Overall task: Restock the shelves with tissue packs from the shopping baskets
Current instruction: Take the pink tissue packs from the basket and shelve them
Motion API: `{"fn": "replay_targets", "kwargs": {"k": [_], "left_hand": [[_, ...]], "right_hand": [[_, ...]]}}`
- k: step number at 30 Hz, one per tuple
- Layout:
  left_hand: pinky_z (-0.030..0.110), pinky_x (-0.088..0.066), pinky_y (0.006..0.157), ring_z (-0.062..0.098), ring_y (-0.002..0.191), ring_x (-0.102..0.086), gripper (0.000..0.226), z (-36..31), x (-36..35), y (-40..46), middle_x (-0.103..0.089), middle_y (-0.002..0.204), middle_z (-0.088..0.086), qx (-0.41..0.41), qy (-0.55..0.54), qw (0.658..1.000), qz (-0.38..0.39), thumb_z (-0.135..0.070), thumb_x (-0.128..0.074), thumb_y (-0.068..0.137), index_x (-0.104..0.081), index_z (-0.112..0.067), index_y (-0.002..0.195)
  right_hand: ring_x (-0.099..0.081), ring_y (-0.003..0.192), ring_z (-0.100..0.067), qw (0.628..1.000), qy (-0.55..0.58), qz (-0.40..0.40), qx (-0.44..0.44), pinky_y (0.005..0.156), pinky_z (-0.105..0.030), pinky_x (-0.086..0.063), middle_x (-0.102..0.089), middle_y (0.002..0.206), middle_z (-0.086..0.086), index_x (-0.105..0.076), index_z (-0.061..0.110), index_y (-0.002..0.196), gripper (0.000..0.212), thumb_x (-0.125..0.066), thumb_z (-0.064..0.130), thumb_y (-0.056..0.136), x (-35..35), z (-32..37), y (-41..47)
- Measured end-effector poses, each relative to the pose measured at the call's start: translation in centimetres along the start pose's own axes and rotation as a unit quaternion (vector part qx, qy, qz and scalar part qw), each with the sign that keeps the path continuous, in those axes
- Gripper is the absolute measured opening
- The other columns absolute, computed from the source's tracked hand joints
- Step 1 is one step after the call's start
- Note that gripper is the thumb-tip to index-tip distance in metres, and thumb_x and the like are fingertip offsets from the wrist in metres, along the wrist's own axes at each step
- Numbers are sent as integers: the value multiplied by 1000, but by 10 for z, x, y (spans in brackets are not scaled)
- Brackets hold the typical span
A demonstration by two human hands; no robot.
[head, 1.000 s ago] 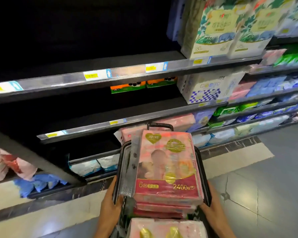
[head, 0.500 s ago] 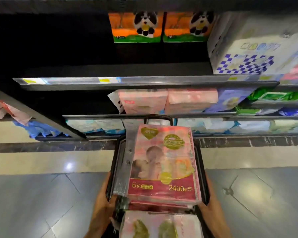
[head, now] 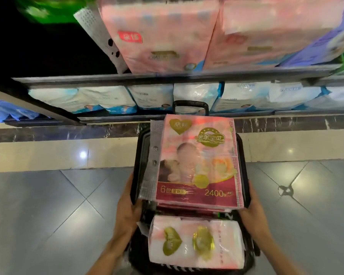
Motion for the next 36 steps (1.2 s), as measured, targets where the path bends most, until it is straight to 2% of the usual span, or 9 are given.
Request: {"fn": "replay_targets", "kwargs": {"k": [6, 10, 12, 14, 20, 24, 27, 31, 36], "left_hand": [[40, -47, 110, 20, 139, -51, 83, 37, -20, 43, -52, 152, -4, -14, -42, 999, 0, -61, -60, 89, -32, -24, 158], [45, -49, 108, 13, 133, -56, 68, 80, -33, 65, -56, 147, -13, 12, -12, 1000, -15, -31, -59, 94, -31, -45, 154], [32, -52, 103, 10, 128, -60, 71, 98, -35, 69, -60, 140, -18, 35, -2, 999, -24, -35, -65, 95, -28, -57, 151], [26, -52, 101, 11, 127, -61, 75, 109, -38, 70, -60, 141, -17, 51, 3, 998, -32, -41, -69, 92, -26, -60, 150], [49, -44, 114, 20, 138, -52, 75, 124, -36, 71, -52, 153, -5, 53, 28, 997, -45, -50, -67, 93, -21, -64, 150], [57, -48, 107, 27, 133, -57, 80, 132, -35, 74, -53, 151, 0, 71, 63, 994, -44, -22, -63, 97, -19, -62, 151], [53, -51, 105, 30, 130, -59, 75, 132, -33, 74, -52, 153, -1, 74, 92, 992, -37, -62, -56, 93, -7, -67, 150], [54, -54, 100, 33, 121, -65, 81, 134, -30, 78, -54, 151, 2, 85, 131, 988, 1, -51, -61, 97, -1, -67, 150], [51, -48, 107, 29, 135, -53, 77, 121, -15, 71, -38, 162, 0, 66, 233, 969, 44, -43, -53, 103, -4, -41, 162]], "right_hand": [[-61, 126, -11, 1000, -6, 4, 7, 105, -50, -52, -62, 139, 13, -34, 46, 153, 73, -75, 29, 94, -25, -33, 60], [-61, 126, -12, 1000, 5, -9, 8, 106, -50, -51, -60, 141, 15, -32, 53, 150, 78, -78, 25, 93, -36, -47, 79], [-61, 126, -10, 1000, 26, -11, 12, 107, -47, -51, -59, 141, 18, -33, 50, 152, 81, -80, 26, 90, -41, -50, 81], [-60, 125, -3, 999, 31, -8, 13, 104, -38, -52, -57, 138, 27, -33, 48, 152, 83, -81, 23, 88, -45, -52, 81], [-59, 123, 4, 999, 30, -7, 34, 93, -12, -50, -59, 132, 30, -36, 45, 149, 78, -77, 13, 91, -55, -47, 89], [-53, 129, 6, 999, 28, -12, 38, 94, -3, -44, -54, 136, 34, -33, 42, 153, 82, -77, 10, 92, -56, -45, 95], [-54, 131, 1, 999, 16, -3, 29, 97, -9, -46, -53, 138, 32, -30, 38, 155, 88, -80, 10, 89, -58, -48, 95], [-58, 130, -9, 1000, -11, 14, 5, 106, -44, -50, -57, 141, 19, -28, 47, 153, 88, -83, 29, 86, -53, -46, 92], [-48, 128, 4, 992, -114, 49, 16, 104, -35, -47, -44, 141, 32, -21, 54, 152, 92, -81, 44, 83, -40, -20, 69]]}}
Point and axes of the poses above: each hand's wrist, its own y-axis towards the middle knuckle, its own x-axis out of the back of the hand, z = x × y, the point moved 8 cm from there along y, towards the middle knuckle
